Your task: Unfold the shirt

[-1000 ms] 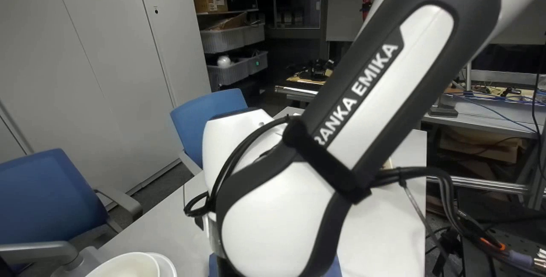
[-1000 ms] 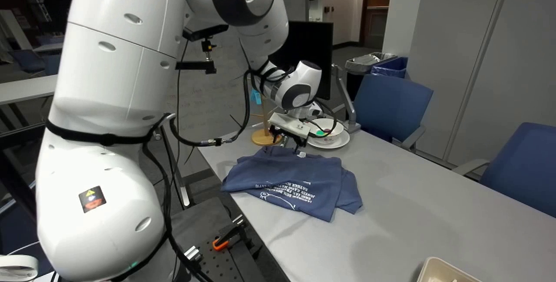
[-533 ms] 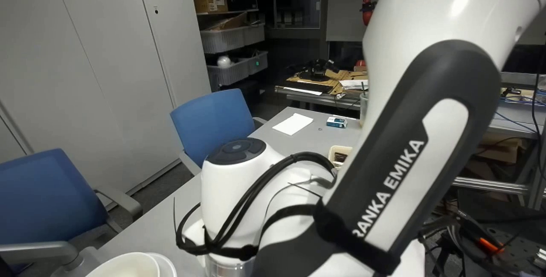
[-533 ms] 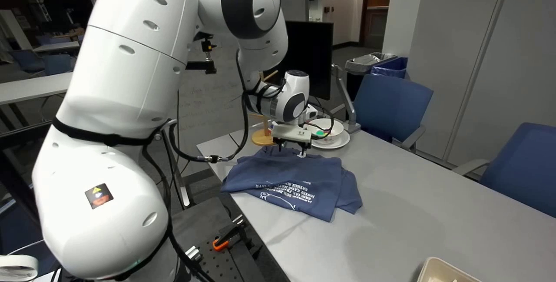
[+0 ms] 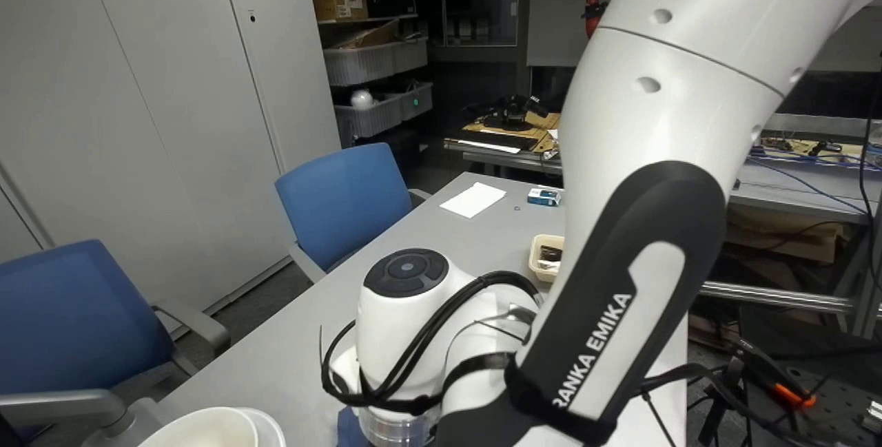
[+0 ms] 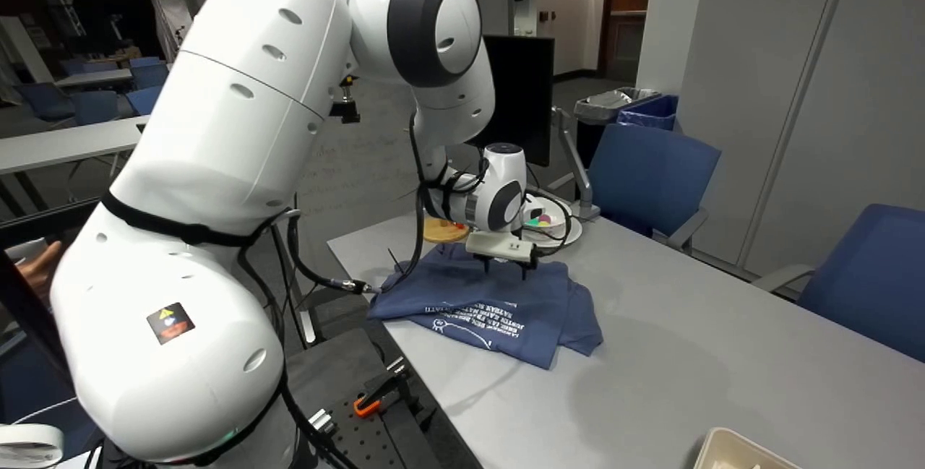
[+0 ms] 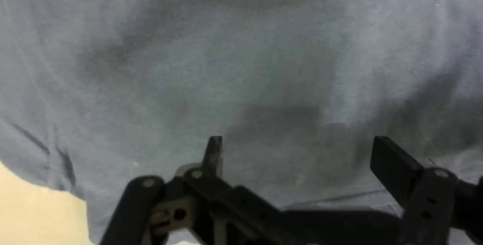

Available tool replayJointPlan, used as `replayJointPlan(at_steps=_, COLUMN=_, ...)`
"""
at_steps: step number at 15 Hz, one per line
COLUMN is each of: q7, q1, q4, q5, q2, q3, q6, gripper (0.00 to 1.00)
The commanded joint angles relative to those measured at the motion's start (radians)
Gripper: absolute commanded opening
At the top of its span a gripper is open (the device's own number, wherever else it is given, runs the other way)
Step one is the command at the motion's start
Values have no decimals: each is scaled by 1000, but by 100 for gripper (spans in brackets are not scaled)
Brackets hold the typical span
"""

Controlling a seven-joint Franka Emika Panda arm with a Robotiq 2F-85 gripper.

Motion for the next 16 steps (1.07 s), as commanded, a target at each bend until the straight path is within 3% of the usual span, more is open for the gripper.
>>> replayJointPlan(at_steps=1, q7=61, q1=2, q4=63, q5=-13, q2=66, q3=-24, q6=13, gripper=100)
replayJointPlan(at_steps=7, q7=117, q1=-5, q4=126, q5=-5, q2=127, q3=-56, q6=4, gripper=100)
replayJointPlan(at_steps=16, q7=199, q1=-28, q4=121, q5=-12, q2=125, q3=-174, q6=-6, gripper=100)
